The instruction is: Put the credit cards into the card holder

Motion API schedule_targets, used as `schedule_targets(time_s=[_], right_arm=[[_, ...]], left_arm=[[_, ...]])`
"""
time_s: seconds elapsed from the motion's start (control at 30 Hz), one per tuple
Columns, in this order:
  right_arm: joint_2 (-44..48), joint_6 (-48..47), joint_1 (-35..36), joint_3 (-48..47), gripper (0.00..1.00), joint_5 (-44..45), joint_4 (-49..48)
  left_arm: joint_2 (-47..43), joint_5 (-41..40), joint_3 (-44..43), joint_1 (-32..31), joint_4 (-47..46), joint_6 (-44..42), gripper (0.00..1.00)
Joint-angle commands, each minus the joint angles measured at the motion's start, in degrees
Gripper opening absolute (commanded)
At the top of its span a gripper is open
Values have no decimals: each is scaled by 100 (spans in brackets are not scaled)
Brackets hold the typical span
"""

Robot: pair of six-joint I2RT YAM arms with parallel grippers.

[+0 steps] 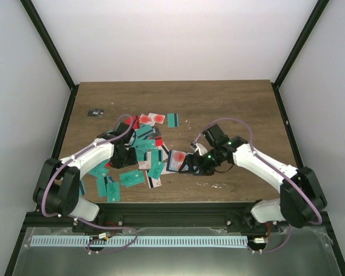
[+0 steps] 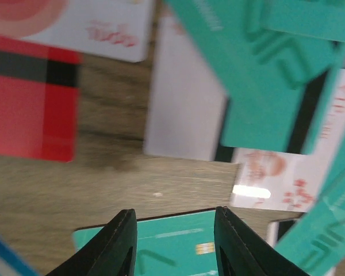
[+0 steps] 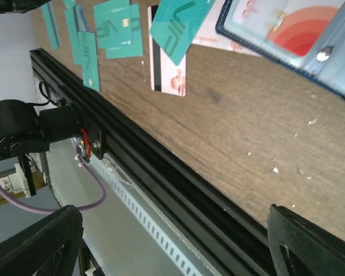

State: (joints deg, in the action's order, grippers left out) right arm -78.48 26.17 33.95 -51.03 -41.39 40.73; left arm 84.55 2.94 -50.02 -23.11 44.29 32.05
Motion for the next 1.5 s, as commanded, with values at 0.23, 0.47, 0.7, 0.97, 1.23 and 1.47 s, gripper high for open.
schedule_targets(time_s=[0.23, 0.47, 0.7, 0.97, 1.23, 1.47], right_arm=[[1135, 743, 111, 817, 90, -295, -429], [1513, 951, 117, 1042, 90, -353, -464], [1695, 1002, 111, 1167, 91, -317, -452], [1686, 1081, 115, 1287, 91, -416, -654], [1472, 1067, 107, 1240, 91, -459, -810], [1437, 1057, 116, 1375, 91, -458, -880]], left_arm=[[-1238, -872, 921, 949, 877, 1298, 64], [-1742, -403, 1641, 1011, 694, 1843, 73], [-2177, 14, 2206, 1000, 610, 1982, 80], [-2261, 437, 2725, 859, 334, 2091, 75], [-2347, 634, 2812, -215, 84, 2772, 69], [-2112, 667, 2716, -1363, -202, 3544, 67]])
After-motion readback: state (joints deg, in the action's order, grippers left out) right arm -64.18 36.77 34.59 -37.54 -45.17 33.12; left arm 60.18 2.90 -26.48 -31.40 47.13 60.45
